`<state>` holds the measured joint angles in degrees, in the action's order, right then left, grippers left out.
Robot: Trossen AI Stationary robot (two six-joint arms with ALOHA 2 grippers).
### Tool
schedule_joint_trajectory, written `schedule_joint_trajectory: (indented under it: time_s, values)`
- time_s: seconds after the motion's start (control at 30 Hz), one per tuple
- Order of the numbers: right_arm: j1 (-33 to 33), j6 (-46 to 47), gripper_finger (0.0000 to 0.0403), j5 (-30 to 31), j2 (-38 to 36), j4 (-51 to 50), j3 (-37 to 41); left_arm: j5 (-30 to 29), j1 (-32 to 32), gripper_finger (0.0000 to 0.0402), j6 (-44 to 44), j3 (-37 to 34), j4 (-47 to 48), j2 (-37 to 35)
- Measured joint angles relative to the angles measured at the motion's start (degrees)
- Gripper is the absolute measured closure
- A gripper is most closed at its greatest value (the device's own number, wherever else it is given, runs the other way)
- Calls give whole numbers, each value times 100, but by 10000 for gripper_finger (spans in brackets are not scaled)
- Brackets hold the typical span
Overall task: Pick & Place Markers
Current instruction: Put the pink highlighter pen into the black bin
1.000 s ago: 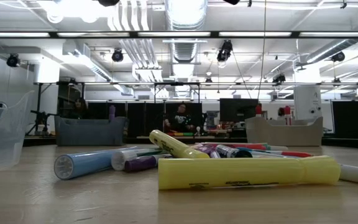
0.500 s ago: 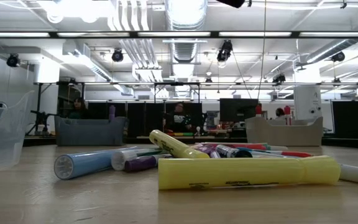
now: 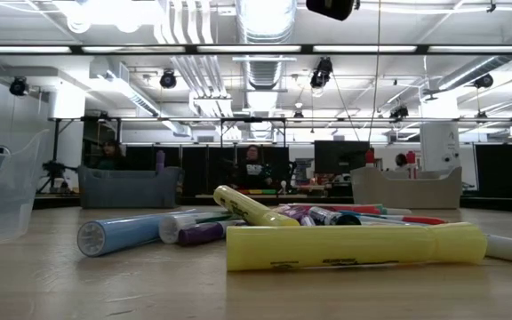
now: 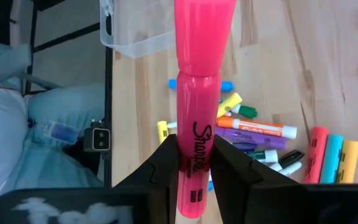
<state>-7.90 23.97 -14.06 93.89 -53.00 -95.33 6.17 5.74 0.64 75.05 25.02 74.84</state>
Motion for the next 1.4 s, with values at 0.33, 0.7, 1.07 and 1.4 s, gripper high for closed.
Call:
schedule_joint_trajectory:
  time_s: [0.33,0.7,1.07,1.4]
  values:
    - [2,-66,335,-13,0,161,155,132,0,239,-55,-4,-463,243]
    - [2,-144,335,-59,0,416,284,507,-2,239,16,-4,-787,462]
    - [2,-147,335,-105,0,482,289,678,-2,239,113,-7,-859,628]
    - [0,-157,335,-125,0,488,310,808,-4,258,181,4,-951,614]
